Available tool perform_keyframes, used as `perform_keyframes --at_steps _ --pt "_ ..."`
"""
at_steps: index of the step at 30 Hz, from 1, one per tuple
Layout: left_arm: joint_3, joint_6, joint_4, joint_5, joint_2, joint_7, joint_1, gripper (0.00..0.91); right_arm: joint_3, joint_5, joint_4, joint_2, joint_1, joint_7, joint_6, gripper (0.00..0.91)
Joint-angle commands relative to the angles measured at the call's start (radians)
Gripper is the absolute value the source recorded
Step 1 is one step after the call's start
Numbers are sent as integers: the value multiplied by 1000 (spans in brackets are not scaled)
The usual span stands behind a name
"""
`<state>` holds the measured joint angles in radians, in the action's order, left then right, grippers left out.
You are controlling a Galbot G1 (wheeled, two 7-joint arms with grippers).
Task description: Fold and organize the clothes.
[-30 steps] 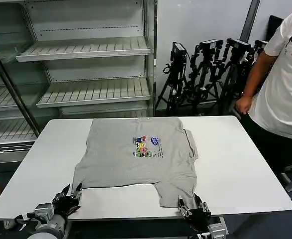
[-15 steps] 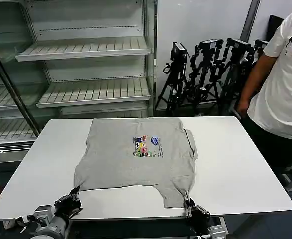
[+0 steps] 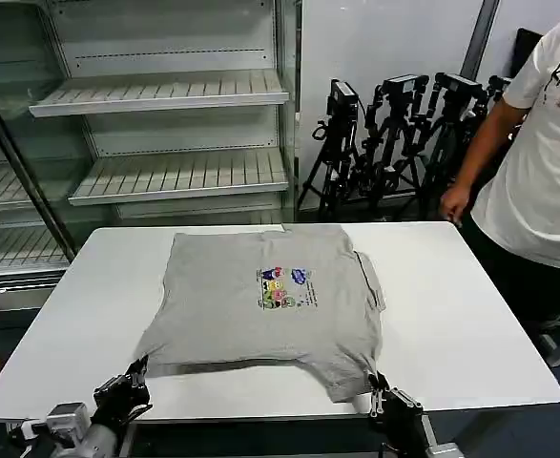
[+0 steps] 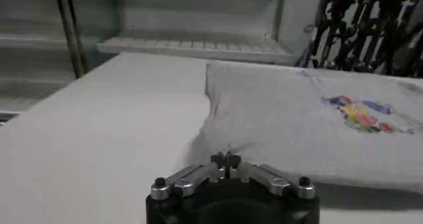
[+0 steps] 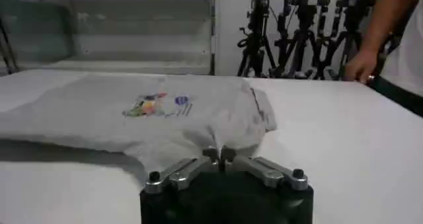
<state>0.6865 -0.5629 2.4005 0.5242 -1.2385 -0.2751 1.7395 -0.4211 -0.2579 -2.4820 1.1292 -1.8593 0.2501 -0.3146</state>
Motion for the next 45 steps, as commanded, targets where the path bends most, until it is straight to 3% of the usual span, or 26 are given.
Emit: perform_keyframes --at_steps 1,13,25,32,45 --pt "76 1 152 -24 -11 -3 177 20 -65 -1 -90 -16 -107 -1 23 0" --pt "73 28 96 -116 56 25 78 20 -41 -41 -17 -3 105 9 19 0" --pt "10 18 -61 -135 189 59 -109 20 9 -172 147 -79 368 23 -39 0" --pt "-31 10 -156 -112 233 61 -196 20 100 -210 262 -101 560 31 -78 0" --pt "-109 6 -314 -121 280 66 -342 20 203 -231 431 -99 742 28 -134 0"
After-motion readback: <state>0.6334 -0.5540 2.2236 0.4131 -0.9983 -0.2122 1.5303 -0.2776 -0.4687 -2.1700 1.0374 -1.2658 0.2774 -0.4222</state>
